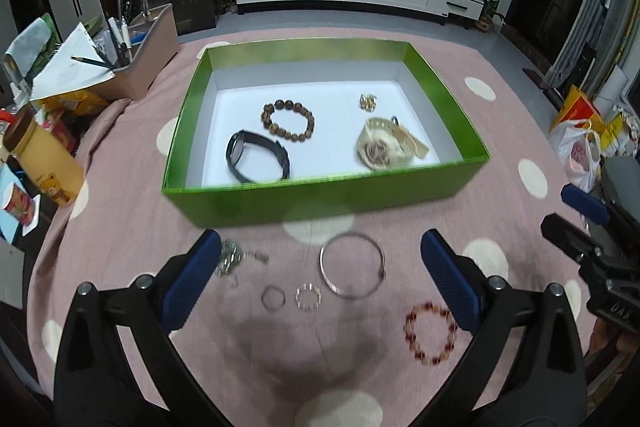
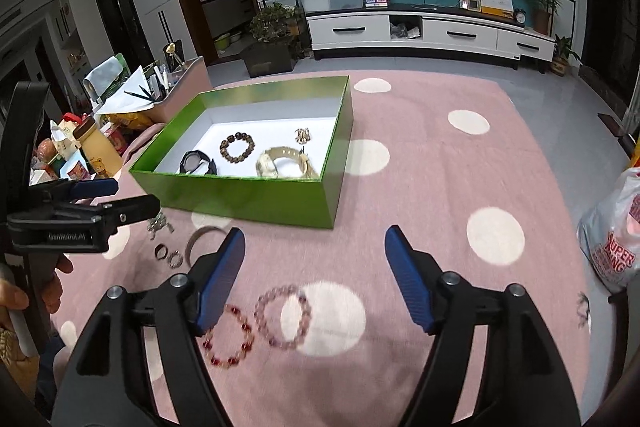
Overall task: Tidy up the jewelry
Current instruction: 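Move both tools back toward the red-orange and pink bead bracelets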
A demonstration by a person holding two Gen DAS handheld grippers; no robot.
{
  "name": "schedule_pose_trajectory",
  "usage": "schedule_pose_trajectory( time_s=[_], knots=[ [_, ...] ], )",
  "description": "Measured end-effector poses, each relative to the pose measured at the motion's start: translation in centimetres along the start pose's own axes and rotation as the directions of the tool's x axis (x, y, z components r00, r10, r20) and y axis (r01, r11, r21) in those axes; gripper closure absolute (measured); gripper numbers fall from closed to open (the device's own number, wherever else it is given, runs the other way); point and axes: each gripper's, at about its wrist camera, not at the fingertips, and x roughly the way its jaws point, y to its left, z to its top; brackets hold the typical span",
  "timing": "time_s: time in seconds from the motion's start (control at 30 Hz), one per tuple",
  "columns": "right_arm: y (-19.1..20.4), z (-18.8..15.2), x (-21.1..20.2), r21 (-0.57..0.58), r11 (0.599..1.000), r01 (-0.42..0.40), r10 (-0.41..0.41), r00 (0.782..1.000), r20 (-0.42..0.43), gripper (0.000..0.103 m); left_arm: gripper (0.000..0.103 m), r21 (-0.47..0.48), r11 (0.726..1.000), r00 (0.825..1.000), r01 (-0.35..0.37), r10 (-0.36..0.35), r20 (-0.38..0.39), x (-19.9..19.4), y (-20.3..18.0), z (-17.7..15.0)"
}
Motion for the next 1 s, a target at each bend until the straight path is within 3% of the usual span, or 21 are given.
schedule_pose_trajectory(
  time_s=[0.13,1.0],
  knots=[
    [0.3,-0.9,-1.1,0.005,1.0,0.007,-0.007,1.0,-0.002,0.021,0.002,0.019,1.0,1.0,-0.019,0.019,0.004,-1.1,-0.6,-1.5],
    [1.6,-4.7,-3.7,0.029,0.999,-0.036,0.037,0.999,-0.034,0.021,0.002,0.04,0.999,1.0,-0.024,0.024,-0.009,-3.3,-3.5,-7.7]
  ],
)
